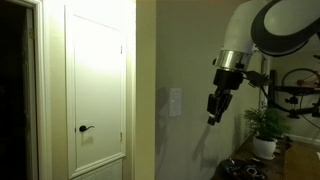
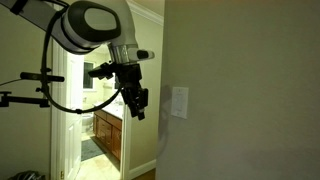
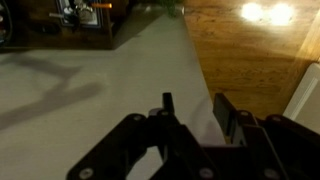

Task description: Turn on the light

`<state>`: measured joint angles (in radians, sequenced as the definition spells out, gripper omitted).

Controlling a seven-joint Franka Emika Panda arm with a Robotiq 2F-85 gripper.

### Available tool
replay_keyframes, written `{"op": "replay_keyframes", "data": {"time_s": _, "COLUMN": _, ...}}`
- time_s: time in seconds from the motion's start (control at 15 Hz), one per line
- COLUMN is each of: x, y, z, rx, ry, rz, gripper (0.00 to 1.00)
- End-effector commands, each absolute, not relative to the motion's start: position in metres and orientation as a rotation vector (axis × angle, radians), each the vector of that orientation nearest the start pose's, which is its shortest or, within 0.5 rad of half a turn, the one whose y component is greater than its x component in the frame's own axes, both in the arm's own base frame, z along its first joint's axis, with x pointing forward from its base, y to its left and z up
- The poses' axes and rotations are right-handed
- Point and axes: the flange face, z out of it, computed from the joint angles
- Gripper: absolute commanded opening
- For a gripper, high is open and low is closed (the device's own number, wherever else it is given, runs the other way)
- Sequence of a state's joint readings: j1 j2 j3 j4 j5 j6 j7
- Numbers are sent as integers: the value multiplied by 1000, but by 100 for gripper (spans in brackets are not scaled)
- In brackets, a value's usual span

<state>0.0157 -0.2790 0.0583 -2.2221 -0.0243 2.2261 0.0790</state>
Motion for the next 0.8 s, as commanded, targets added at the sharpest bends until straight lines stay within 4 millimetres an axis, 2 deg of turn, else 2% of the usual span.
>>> {"op": "replay_keyframes", "data": {"time_s": 0.0, "x": 459, "y": 43, "z": 496, "rx": -3085, "ry": -104, "rz": -188, "gripper": 77}}
{"op": "replay_keyframes", "data": {"time_s": 0.27, "x": 435, "y": 52, "z": 472, "rx": -3073, "ry": -153, "rz": 27, "gripper": 100}}
{"op": "replay_keyframes", "data": {"time_s": 0.4, "x": 427, "y": 55, "z": 464, "rx": -3065, "ry": -184, "rz": 80, "gripper": 100}}
{"op": "replay_keyframes", "data": {"time_s": 0.47, "x": 447, "y": 55, "z": 466, "rx": -3092, "ry": -149, "rz": 49, "gripper": 97}}
{"op": "replay_keyframes", "data": {"time_s": 0.53, "x": 444, "y": 56, "z": 462, "rx": -3090, "ry": -161, "rz": 65, "gripper": 100}}
{"op": "replay_keyframes", "data": {"time_s": 0.73, "x": 440, "y": 56, "z": 461, "rx": -3089, "ry": -170, "rz": 73, "gripper": 100}}
